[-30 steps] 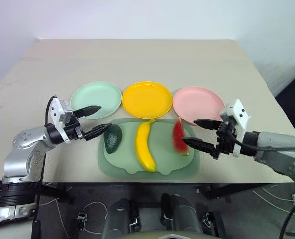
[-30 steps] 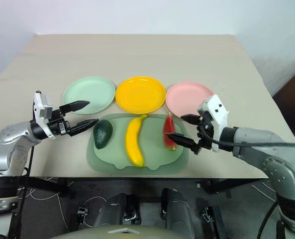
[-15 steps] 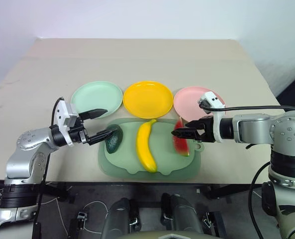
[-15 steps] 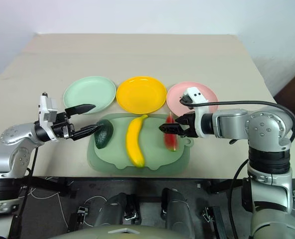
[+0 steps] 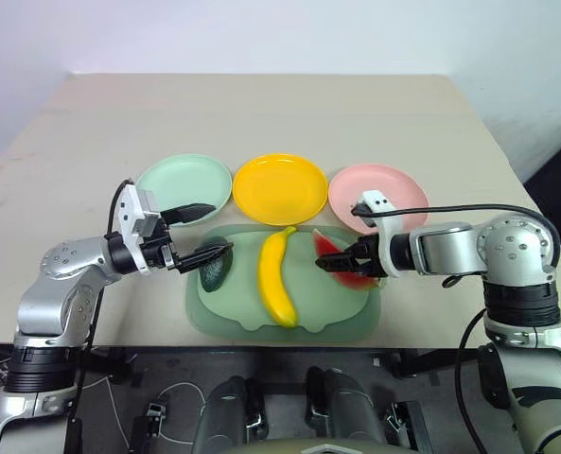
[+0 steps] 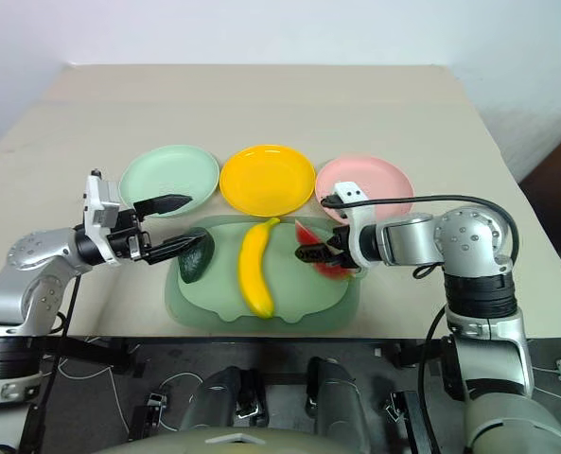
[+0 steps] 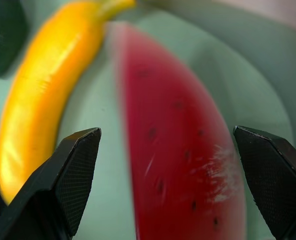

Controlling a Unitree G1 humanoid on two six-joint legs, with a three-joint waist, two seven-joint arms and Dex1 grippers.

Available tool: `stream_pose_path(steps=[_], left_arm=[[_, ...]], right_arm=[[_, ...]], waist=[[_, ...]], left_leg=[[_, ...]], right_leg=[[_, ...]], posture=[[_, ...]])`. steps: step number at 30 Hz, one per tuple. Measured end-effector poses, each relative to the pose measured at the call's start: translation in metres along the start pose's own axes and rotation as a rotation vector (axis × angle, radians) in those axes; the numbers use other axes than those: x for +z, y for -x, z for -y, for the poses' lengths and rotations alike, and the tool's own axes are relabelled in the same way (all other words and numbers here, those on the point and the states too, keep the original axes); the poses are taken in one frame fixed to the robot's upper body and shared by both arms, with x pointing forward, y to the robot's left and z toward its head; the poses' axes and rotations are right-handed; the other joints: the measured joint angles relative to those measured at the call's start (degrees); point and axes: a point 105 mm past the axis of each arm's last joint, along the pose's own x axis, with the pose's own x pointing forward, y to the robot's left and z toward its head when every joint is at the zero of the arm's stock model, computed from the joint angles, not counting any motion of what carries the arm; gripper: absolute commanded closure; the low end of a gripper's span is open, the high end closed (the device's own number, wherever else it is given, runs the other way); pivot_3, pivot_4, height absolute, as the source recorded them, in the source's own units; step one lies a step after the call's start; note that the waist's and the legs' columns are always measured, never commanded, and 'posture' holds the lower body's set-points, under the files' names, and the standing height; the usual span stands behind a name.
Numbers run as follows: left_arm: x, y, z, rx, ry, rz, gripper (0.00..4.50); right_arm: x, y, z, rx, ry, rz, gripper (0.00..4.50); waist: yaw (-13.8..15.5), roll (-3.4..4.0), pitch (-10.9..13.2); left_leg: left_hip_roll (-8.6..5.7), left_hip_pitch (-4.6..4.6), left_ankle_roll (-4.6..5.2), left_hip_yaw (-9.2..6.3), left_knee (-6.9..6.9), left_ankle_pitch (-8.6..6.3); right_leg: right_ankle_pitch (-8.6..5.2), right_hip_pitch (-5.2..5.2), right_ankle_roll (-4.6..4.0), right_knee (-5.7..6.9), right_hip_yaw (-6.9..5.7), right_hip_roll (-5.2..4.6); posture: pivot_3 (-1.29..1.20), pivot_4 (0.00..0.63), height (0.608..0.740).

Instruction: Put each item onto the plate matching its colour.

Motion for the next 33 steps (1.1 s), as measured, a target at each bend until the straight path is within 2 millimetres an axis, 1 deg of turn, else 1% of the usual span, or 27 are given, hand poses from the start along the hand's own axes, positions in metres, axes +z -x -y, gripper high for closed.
stream_pose_path(steps=[2,5,8,14,17,20,21,27,31,32,33], left_arm=[[-0.001,0.001,-0.001,0.002,0.003,0.0,0.05],[-0.006,0.003,-0.001,0.008,0.012,-0.007,0.0],[-0.009,0.006,-0.001,0.017,0.018,-0.016,0.0],[-0.008,0.011,-0.003,0.034,0.002,-0.013,0.0],[-0.012,0.014,-0.004,0.044,0.013,-0.018,0.0],[-0.014,0.016,-0.003,0.046,0.011,-0.02,0.0],[-0.015,0.016,-0.003,0.047,0.011,-0.02,0.0],[-0.017,0.022,-0.005,0.057,0.009,-0.018,0.0],[-0.019,0.024,-0.004,0.052,0.006,-0.019,0.0],[-0.02,0.025,-0.004,0.057,0.008,-0.019,0.0],[-0.022,0.026,-0.005,0.064,0.012,-0.02,0.0]], right_arm=[[0.0,-0.001,0.0,-0.018,0.015,-0.009,0.0],[-0.003,-0.001,0.0,-0.051,0.053,-0.026,0.59],[-0.006,0.001,0.001,-0.086,0.111,-0.051,0.59],[-0.009,0.001,0.0,-0.114,0.177,-0.077,0.59],[-0.009,0.001,0.0,-0.123,0.189,-0.08,1.12],[-0.009,0.0,0.001,-0.138,0.208,-0.084,2.08],[-0.009,0.0,0.001,-0.136,0.211,-0.085,2.2],[-0.009,0.0,-0.001,-0.116,0.229,-0.094,2.2],[-0.008,0.002,-0.007,-0.046,0.211,-0.098,2.2],[-0.003,0.004,-0.009,-0.027,0.208,-0.084,2.2],[0.006,0.007,-0.01,-0.015,0.207,-0.054,2.2]], waist=[[-0.01,0.01,-0.01],[0.01,0.01,-0.01],[0.12,0.0,-0.02],[0.15,0.0,-0.02],[0.15,0.0,-0.02],[0.11,0.0,-0.02],[0.07,-0.01,-0.02],[0.04,-0.01,-0.03],[0.04,0.0,-0.02],[0.01,0.03,0.0],[-0.06,0.06,0.02]], left_leg=[[0.0,0.01,0.0,0.0,0.0,0.0],[0.0,0.02,0.0,0.01,0.0,0.0],[0.0,0.01,0.0,0.0,-0.01,0.0],[0.0,0.02,0.0,0.01,-0.02,0.0],[0.0,0.02,0.0,0.0,-0.03,0.0],[0.01,0.02,0.0,0.01,-0.05,-0.01],[0.01,0.02,0.0,0.01,-0.08,0.0],[0.01,0.03,-0.03,0.03,-0.18,0.01],[0.01,0.01,-0.05,0.07,-0.21,0.02],[0.0,-0.01,-0.05,0.09,-0.21,0.03],[0.01,-0.02,-0.06,0.12,-0.21,0.03]], right_leg=[[0.0,0.0,0.0,0.0,0.0,0.0],[-0.01,0.01,-0.02,0.0,0.01,-0.01],[-0.08,0.01,-0.13,-0.02,0.01,-0.01],[-0.09,0.01,-0.13,-0.03,0.01,-0.01],[-0.09,0.01,-0.13,-0.04,0.01,-0.01],[-0.09,0.0,-0.14,-0.06,0.01,-0.01],[-0.09,0.0,-0.14,-0.08,0.01,-0.01],[-0.1,-0.04,-0.14,-0.12,0.01,0.0],[-0.09,-0.09,-0.14,-0.12,0.02,0.0],[-0.09,-0.12,-0.14,-0.12,0.04,0.0],[-0.08,-0.16,-0.14,-0.11,0.06,0.0]], posture=[[0.0,0.15,0.696],[0.0,0.15,0.696],[0.0,0.15,0.696],[0.0,0.15,0.696],[0.0,0.15,0.696],[0.0,0.15,0.696],[0.0,0.15,0.696],[0.0,0.15,0.696],[0.0,0.15,0.696],[0.0,0.15,0.696],[0.0,0.15,0.696]])
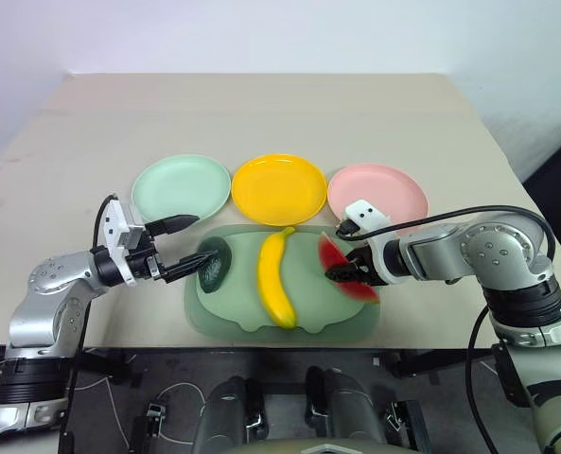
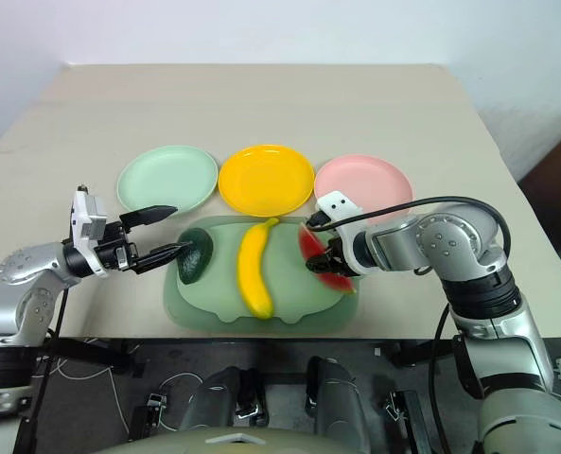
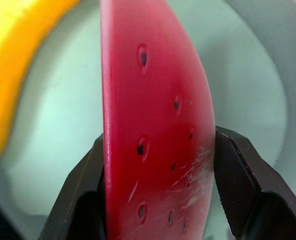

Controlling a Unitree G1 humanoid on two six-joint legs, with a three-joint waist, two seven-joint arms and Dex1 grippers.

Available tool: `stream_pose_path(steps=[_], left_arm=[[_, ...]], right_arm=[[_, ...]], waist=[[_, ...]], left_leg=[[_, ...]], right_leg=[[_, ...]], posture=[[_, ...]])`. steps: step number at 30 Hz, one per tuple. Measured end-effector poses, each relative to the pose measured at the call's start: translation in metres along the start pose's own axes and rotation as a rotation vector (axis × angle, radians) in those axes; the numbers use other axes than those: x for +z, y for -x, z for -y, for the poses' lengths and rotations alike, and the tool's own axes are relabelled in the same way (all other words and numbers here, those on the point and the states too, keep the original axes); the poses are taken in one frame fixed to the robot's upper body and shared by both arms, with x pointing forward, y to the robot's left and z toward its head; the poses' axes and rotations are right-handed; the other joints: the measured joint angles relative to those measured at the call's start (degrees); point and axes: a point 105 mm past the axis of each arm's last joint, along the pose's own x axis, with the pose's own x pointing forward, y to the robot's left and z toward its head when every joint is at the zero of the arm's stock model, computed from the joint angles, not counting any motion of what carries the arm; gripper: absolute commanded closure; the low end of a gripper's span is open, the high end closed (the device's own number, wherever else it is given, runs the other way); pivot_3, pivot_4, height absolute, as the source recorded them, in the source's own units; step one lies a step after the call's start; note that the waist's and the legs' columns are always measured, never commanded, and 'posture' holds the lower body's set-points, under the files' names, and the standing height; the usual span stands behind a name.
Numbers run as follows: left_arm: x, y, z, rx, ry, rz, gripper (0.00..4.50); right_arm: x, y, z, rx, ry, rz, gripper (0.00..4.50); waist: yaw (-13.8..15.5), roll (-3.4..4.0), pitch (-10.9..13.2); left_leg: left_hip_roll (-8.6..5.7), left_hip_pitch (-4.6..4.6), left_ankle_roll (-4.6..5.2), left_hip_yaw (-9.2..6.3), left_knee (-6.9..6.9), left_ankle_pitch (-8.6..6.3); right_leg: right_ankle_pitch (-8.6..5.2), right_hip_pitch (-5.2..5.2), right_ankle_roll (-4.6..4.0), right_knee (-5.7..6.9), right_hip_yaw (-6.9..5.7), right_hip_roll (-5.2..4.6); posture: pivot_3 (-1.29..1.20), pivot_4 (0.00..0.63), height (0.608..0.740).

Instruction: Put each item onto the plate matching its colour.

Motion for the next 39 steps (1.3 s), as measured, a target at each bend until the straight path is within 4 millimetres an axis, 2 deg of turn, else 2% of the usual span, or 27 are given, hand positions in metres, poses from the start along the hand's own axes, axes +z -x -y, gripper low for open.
stream_pose_path(steps=[4,8,15,17,20,24,34,39], left_arm=[[-0.004,0.005,-0.001,0.018,0.012,-0.005,0.0],[-0.006,0.008,-0.001,0.032,0.022,-0.009,0.0],[-0.005,0.008,-0.002,0.044,0.014,-0.006,0.0],[-0.005,0.008,-0.003,0.048,0.013,-0.006,0.0],[-0.004,0.007,-0.001,0.056,0.008,-0.006,0.0],[0.003,0.003,0.003,0.053,-0.017,0.001,0.0],[0.014,-0.004,0.001,0.034,-0.021,0.015,0.0],[0.011,-0.003,-0.001,0.033,-0.007,0.01,0.0]], right_arm=[[0.036,0.021,0.001,0.008,0.025,0.136,2.2],[0.043,0.017,0.016,-0.016,-0.018,0.149,2.2],[0.072,0.007,0.076,-0.186,-0.064,0.199,2.2],[0.075,0.004,0.092,-0.226,-0.06,0.202,2.2],[0.078,-0.007,0.106,-0.253,-0.057,0.199,2.2],[0.07,-0.018,0.126,-0.317,-0.078,0.173,2.2],[0.072,-0.03,0.131,-0.316,-0.072,0.181,2.2],[0.073,-0.031,0.132,-0.322,-0.076,0.186,2.2]], waist=[[0.04,-0.01,0.0],[0.15,-0.01,0.0],[-0.31,0.0,0.0],[-0.51,0.0,0.0],[-1.34,0.01,0.01],[-1.63,0.01,0.01],[-2.59,0.01,0.01],[-2.79,0.01,0.0]], left_leg=[[0.0,0.02,-0.01,0.0,-0.08,0.0],[-0.01,0.0,-0.01,0.02,-0.1,0.01],[-0.01,0.01,-0.06,0.1,-0.19,0.04],[-0.01,0.0,-0.1,0.11,-0.24,0.06],[-0.01,-0.01,-0.14,0.12,-0.25,0.09],[-0.01,0.01,-0.18,0.14,-0.25,0.12],[-0.01,0.1,-0.21,0.13,-0.23,0.15],[-0.01,0.14,-0.23,0.12,-0.22,0.16]], right_leg=[[0.0,-0.01,0.0,-0.02,0.0,0.01],[-0.01,-0.02,-0.01,-0.06,-0.01,-0.01],[0.03,-0.07,0.05,-0.05,0.0,0.01],[0.09,-0.1,0.15,-0.03,-0.01,0.02],[0.1,-0.13,0.18,0.03,-0.01,0.03],[0.1,-0.15,0.2,0.12,-0.01,0.04],[0.09,-0.07,0.22,0.23,-0.01,0.03],[0.07,-0.08,0.24,0.34,0.0,0.02]], posture=[[0.0,0.15,0.696],[0.0,0.15,0.696],[0.0,0.15,0.696],[0.0,0.15,0.696],[0.0,0.15,0.696],[0.0,0.15,0.696],[0.0,0.15,0.696],[0.0,0.15,0.696]])
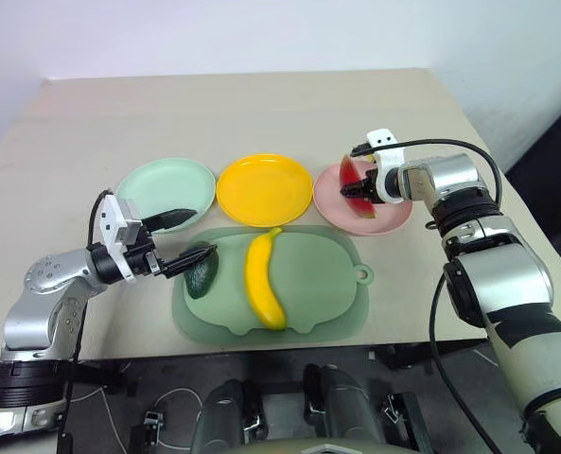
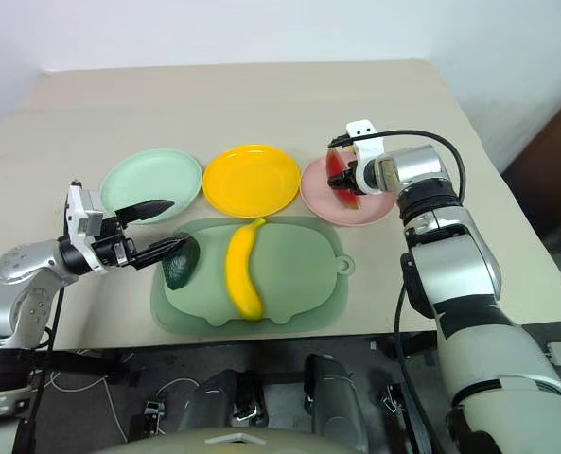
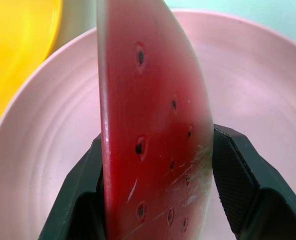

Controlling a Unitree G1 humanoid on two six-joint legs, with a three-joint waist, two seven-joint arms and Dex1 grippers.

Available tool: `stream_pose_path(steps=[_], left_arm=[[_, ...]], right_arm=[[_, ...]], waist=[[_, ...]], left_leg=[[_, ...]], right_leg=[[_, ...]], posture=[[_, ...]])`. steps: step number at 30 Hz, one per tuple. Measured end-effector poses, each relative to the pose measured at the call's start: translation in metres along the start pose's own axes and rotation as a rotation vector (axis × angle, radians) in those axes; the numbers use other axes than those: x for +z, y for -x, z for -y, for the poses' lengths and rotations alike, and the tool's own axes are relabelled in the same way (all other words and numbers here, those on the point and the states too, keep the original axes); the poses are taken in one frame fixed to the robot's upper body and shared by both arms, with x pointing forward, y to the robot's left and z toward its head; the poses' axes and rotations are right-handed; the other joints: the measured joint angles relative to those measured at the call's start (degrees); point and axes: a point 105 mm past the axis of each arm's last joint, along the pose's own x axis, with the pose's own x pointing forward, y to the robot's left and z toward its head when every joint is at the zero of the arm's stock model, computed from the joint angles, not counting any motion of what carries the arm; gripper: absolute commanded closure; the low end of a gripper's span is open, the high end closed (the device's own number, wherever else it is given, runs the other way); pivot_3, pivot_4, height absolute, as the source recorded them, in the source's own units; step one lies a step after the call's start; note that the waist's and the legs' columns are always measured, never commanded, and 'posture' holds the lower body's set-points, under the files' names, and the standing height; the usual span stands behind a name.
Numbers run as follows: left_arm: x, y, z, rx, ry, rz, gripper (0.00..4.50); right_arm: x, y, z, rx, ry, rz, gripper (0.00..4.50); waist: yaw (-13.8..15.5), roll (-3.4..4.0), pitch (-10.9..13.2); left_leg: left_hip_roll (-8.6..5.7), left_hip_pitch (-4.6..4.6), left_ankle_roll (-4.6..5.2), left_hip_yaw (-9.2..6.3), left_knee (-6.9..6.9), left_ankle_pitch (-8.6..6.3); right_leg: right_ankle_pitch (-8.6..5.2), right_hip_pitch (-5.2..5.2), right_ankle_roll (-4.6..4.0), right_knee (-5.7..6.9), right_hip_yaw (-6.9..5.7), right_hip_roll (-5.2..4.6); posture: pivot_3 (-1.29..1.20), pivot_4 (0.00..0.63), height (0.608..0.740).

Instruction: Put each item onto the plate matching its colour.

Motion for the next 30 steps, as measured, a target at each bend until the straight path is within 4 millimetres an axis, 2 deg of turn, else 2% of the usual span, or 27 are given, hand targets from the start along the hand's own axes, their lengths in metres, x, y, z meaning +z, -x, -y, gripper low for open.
stream_pose_path(steps=[3,9,10,16,22,24,30], left_arm=[[0.0,0.0,0.0,0.0,0.001,-0.001,0.0],[0.0,0.001,0.001,-0.01,-0.001,-0.008,0.0],[0.001,0.001,0.0,-0.014,-0.003,-0.007,0.0],[0.001,0.001,-0.003,-0.018,-0.001,-0.011,0.0],[-0.004,0.004,-0.005,-0.011,0.007,-0.019,0.0],[-0.004,0.004,-0.004,-0.011,0.005,-0.019,0.0],[-0.006,0.005,-0.004,-0.004,0.012,-0.023,0.0]], right_arm=[[-0.001,0.0,0.004,-0.014,0.005,0.0,2.2],[-0.008,-0.001,0.011,-0.045,-0.013,-0.015,0.16],[-0.008,-0.001,0.011,-0.044,-0.016,-0.014,0.03],[-0.005,0.004,0.01,-0.033,-0.017,-0.022,0.03],[0.038,0.057,0.007,0.002,0.066,0.094,0.03],[0.036,0.069,-0.001,0.021,0.083,0.103,0.03],[0.011,0.082,-0.033,0.117,0.069,0.049,0.03]], waist=[[0.11,-0.01,0.0],[0.0,-0.01,0.0],[-0.01,-0.01,-0.01],[0.0,0.01,0.0],[0.1,0.07,0.04],[0.11,0.03,0.02],[0.14,0.04,0.03]], left_leg=[[-0.01,0.0,0.0,0.0,0.04,0.0],[-0.02,-0.01,0.0,0.0,0.07,0.0],[-0.02,-0.01,0.0,0.0,0.08,0.0],[-0.02,-0.04,-0.01,0.0,0.14,0.01],[-0.04,-0.09,-0.01,-0.06,0.16,0.01],[-0.03,-0.08,-0.02,-0.11,0.17,0.0],[-0.04,-0.11,-0.02,-0.1,0.17,0.0]], right_leg=[[0.0,0.01,0.0,0.02,0.0,-0.03],[-0.01,-0.05,0.0,0.13,0.02,-0.05],[-0.01,-0.05,0.01,0.2,0.02,-0.05],[-0.03,-0.17,0.02,0.41,0.06,-0.08],[-0.04,-0.24,0.01,0.44,0.09,-0.15],[-0.04,-0.23,0.0,0.43,0.07,-0.15],[-0.04,-0.28,-0.01,0.45,0.07,-0.18]], posture=[[0.0,0.15,0.696],[0.0,0.15,0.696],[0.0,0.15,0.696],[0.0,0.15,0.696],[0.0,0.15,0.696],[0.0,0.15,0.696],[0.0,0.15,0.696]])
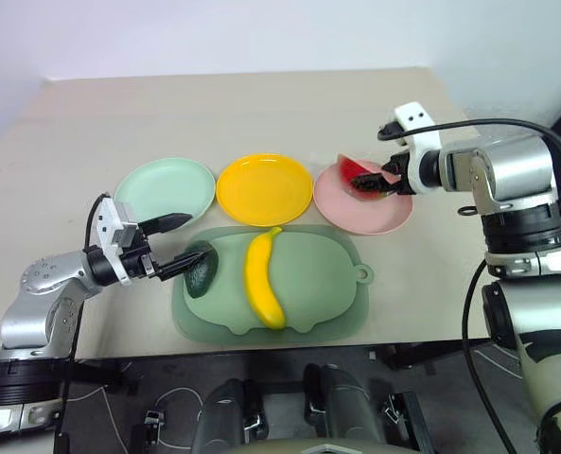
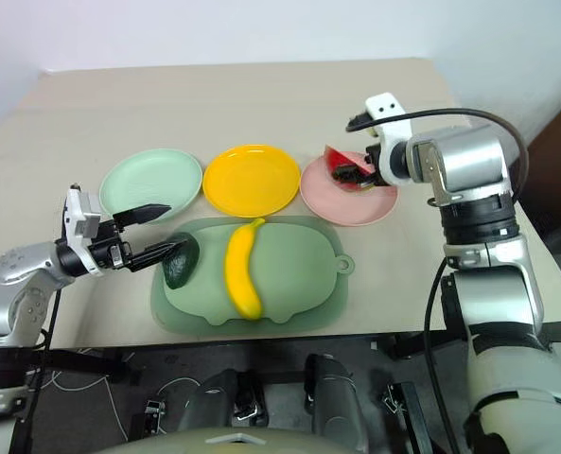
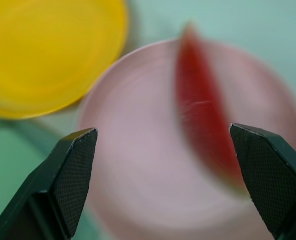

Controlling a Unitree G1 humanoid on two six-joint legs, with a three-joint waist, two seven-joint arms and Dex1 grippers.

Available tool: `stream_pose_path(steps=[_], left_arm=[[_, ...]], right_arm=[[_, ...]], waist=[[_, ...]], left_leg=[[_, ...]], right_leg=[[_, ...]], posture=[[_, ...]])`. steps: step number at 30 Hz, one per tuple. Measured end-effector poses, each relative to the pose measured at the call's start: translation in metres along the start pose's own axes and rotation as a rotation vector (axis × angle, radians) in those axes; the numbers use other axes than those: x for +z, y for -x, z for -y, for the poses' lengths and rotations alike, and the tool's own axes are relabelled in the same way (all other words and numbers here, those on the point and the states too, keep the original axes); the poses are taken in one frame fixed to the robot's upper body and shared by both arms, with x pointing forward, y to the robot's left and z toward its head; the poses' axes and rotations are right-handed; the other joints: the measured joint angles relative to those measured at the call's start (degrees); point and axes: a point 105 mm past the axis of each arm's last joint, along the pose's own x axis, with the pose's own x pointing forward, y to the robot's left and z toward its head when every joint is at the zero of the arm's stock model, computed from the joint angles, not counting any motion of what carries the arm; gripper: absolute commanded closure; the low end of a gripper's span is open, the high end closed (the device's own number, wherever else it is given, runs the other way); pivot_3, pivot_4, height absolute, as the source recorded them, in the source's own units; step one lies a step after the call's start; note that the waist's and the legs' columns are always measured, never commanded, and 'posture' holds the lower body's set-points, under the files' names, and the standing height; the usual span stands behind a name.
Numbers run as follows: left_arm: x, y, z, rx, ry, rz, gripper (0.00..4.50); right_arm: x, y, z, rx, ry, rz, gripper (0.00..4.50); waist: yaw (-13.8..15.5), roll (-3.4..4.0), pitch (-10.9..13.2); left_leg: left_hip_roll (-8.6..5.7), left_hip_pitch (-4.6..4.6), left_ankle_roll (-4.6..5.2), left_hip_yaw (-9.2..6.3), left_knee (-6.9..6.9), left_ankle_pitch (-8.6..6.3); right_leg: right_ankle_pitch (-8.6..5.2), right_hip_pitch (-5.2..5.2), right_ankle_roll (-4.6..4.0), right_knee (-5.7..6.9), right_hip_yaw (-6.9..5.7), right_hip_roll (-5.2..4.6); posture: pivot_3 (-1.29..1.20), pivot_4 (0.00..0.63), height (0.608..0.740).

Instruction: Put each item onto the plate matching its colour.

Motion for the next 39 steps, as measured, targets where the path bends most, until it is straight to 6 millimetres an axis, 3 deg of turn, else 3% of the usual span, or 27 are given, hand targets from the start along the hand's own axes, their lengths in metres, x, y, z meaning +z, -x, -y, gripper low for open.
stream_pose_path(steps=[6,12,18,25,30,39], left_arm=[[0.001,-0.001,0.0,0.007,-0.003,0.003,0.0],[0.002,-0.002,0.0,0.005,-0.005,0.005,0.0],[0.008,-0.007,-0.001,-0.011,-0.02,0.025,0.0],[0.007,-0.008,-0.001,-0.014,-0.012,0.029,0.0],[0.005,-0.009,0.0,-0.018,-0.011,0.024,0.0],[0.004,-0.008,0.001,-0.022,-0.012,0.024,0.0]], right_arm=[[-0.012,0.006,-0.068,0.283,-0.048,0.017,0.03],[-0.013,-0.007,-0.099,0.413,-0.114,0.02,0.03],[-0.03,-0.04,-0.127,0.453,-0.235,-0.136,0.03],[-0.019,-0.056,-0.142,0.42,-0.321,-0.235,0.03],[-0.031,-0.07,-0.161,0.389,-0.361,-0.347,0.03],[-0.029,-0.077,-0.162,0.261,-0.419,-0.406,0.03]], waist=[[0.01,-0.03,-0.02],[0.18,-0.03,-0.02],[-0.06,-0.04,-0.03],[-0.02,-0.05,-0.03],[-0.05,-0.06,-0.04],[-0.11,-0.07,-0.05]], left_leg=[[0.0,0.02,0.0,-0.03,0.0,0.0],[-0.02,0.02,0.0,-0.02,0.0,0.0],[-0.02,0.02,0.0,0.01,0.0,0.0],[-0.02,0.05,0.0,0.02,0.0,0.01],[-0.02,0.06,0.01,0.02,0.0,0.01],[-0.02,0.11,0.01,0.0,0.0,0.02]], right_leg=[[0.0,0.06,0.0,-0.02,-0.02,0.02],[0.01,0.07,-0.01,-0.03,-0.03,0.02],[0.01,0.08,0.0,0.0,-0.02,0.07],[0.02,0.14,0.01,0.03,-0.02,0.15],[0.02,0.16,0.01,0.05,-0.02,0.18],[0.02,0.22,0.02,0.05,-0.02,0.22]], posture=[[0.0,0.15,0.696],[0.0,0.15,0.696],[0.0,0.15,0.696],[0.0,0.15,0.696],[0.0,0.15,0.696],[0.0,0.15,0.696]])
